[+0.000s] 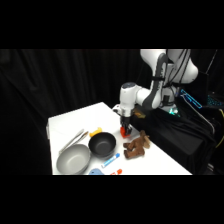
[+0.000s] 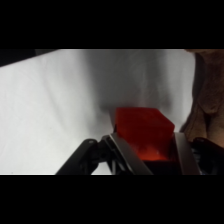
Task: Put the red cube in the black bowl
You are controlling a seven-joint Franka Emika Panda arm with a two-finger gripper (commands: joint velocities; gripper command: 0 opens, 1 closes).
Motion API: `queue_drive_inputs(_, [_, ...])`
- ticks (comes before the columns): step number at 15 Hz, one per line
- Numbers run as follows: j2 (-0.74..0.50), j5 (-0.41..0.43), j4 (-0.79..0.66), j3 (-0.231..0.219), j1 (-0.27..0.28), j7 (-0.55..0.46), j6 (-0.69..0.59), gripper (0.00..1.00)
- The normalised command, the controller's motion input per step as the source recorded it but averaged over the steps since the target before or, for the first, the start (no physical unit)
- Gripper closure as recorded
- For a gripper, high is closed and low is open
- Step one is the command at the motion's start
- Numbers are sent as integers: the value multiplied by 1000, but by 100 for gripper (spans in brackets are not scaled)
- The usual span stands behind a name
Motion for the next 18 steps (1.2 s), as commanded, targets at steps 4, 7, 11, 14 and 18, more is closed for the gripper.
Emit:
queue_drive_inputs(4, [-472, -400, 10, -118, 54, 300, -520, 74])
queue_drive_inputs(7, [-401, -302, 111, 136, -155, 225, -551, 74])
queue_drive_inputs(11, [-269, -101, 194, 223, -204, 89, -459, 74])
queue_drive_inputs(14, [-65, -14, 275, 183, -170, 15, -293, 74])
queue_drive_inputs(18, [92, 40, 314, 135, -124, -18, -157, 74])
